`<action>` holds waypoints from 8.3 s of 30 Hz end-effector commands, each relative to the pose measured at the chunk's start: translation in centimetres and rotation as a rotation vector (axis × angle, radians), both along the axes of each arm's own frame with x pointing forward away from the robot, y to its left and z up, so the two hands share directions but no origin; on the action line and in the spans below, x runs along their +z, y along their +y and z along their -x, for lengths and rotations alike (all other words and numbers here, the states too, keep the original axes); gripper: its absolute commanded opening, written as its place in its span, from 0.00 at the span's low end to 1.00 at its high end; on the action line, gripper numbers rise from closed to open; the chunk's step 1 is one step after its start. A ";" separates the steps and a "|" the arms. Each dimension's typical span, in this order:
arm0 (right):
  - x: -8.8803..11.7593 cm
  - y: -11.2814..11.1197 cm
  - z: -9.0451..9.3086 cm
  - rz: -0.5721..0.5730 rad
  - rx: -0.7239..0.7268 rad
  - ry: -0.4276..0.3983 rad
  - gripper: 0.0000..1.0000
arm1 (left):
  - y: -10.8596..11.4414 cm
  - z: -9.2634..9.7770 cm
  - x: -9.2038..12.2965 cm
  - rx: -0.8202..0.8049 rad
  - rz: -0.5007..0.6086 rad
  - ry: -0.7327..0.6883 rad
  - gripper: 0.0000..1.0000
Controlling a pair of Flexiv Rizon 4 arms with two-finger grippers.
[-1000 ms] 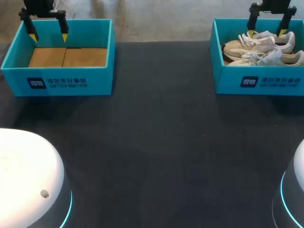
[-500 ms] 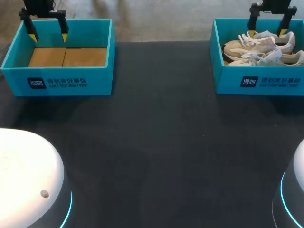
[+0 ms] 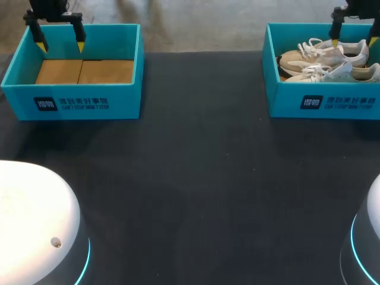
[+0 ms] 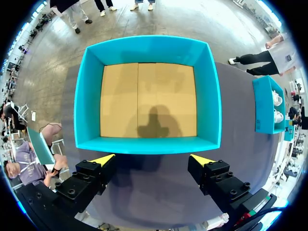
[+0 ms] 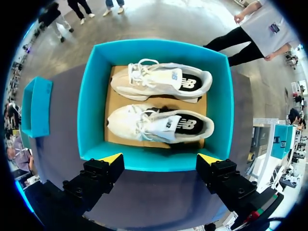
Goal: Take the shoe out of the shoebox, open the shoe tongue, remove and reinsert the insole, then place the shoe into the shoebox
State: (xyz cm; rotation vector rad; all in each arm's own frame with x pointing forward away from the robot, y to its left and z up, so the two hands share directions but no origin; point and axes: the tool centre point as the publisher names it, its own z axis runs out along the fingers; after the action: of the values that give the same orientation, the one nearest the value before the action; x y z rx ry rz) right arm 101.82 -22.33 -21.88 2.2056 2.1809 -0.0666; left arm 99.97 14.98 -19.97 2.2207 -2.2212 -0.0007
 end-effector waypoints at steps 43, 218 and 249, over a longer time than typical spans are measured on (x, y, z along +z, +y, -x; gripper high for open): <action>-9.3 -10.6 -2.4 0.031 0.036 0.052 0.50 | 0.0 0.0 0.0 0.000 0.000 0.000 1.00; -3.2 25.2 24.9 0.305 -0.195 -0.181 0.00 | 0.0 0.0 0.0 0.000 0.000 0.000 1.00; -11.9 26.9 26.0 0.241 -0.121 -0.140 0.00 | 0.0 0.0 0.0 0.000 0.000 0.000 1.00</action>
State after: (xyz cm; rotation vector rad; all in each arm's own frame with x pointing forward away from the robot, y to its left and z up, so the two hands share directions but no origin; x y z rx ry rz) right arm 76.00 4.70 -33.23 2.1328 1.8531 -0.1772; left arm 99.97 14.98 -19.97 2.2207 -2.2213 -0.0006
